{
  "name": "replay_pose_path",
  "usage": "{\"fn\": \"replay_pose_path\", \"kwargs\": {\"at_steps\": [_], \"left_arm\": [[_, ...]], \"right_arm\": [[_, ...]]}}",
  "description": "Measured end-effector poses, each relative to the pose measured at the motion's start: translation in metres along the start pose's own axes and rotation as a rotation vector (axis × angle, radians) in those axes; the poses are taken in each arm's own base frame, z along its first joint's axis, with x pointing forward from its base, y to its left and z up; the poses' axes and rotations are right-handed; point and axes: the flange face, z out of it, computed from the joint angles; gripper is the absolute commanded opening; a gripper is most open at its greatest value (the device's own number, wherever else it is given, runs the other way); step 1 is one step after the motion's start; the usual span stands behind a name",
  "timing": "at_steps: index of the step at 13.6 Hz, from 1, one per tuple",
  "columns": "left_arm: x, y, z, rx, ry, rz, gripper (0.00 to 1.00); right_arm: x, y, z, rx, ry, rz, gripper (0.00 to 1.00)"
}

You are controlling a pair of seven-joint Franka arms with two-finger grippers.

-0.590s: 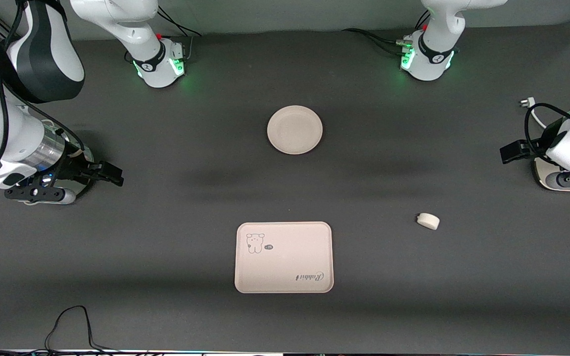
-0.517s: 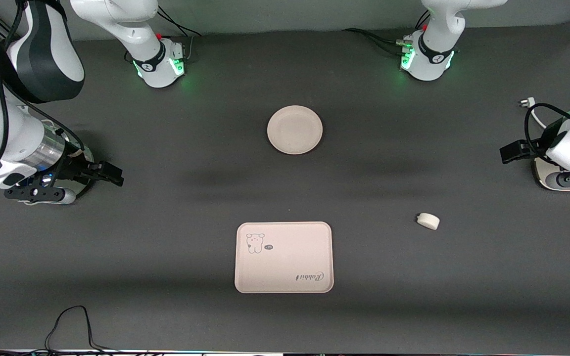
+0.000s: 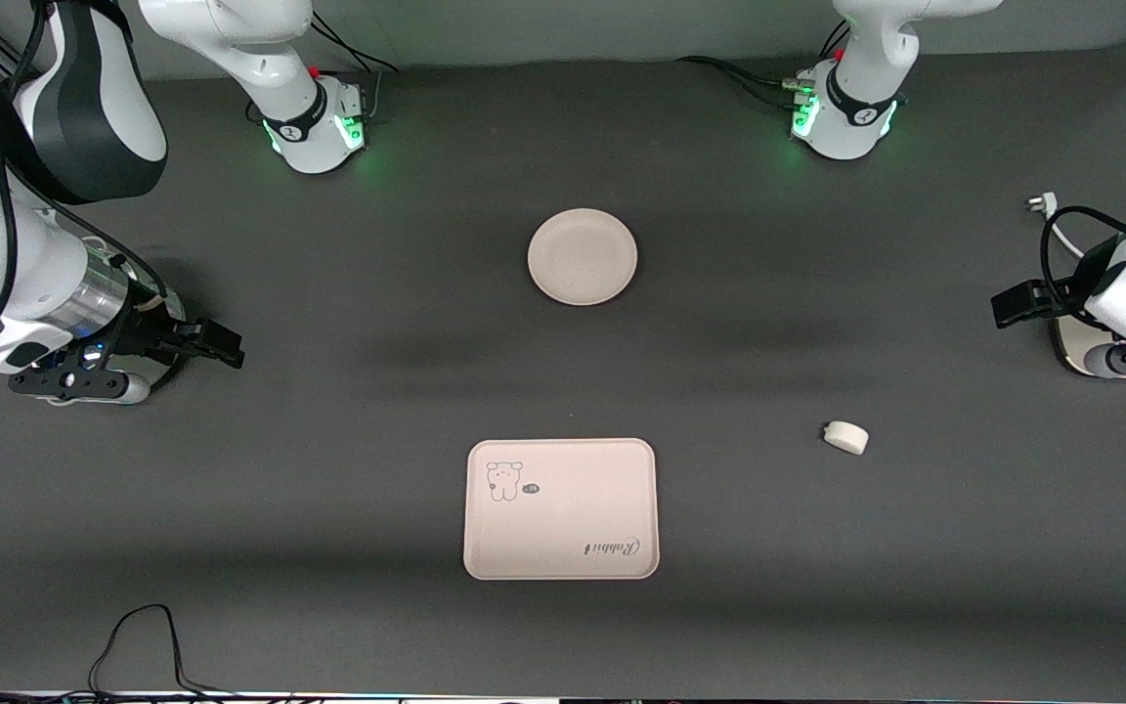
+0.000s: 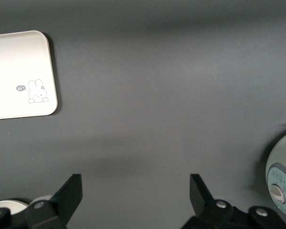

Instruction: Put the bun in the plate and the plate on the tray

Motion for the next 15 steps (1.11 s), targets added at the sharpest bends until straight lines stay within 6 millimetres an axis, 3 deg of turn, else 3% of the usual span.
{"fn": "replay_pose_path", "kwargs": {"at_steps": [7,10,13,15], "left_arm": [[0.002,0.004,0.003,0.001,-0.005,0.012,1.00],[0.008,0.014,-0.013,-0.001,0.008,0.027,1.00],[0.022,0.020,-0.027,-0.001,-0.011,0.033,1.00],[0.039,0.029,-0.023,-0.002,-0.014,0.043,1.00]], "right_arm": [[0.000,0.000,0.000,0.000,0.000,0.000,1.00],[0.000,0.000,0.000,0.000,0.000,0.000,1.00],[0.000,0.000,0.000,0.000,0.000,0.000,1.00],[0.000,-0.002,0.000,0.000,0.000,-0.003,1.00]]}}
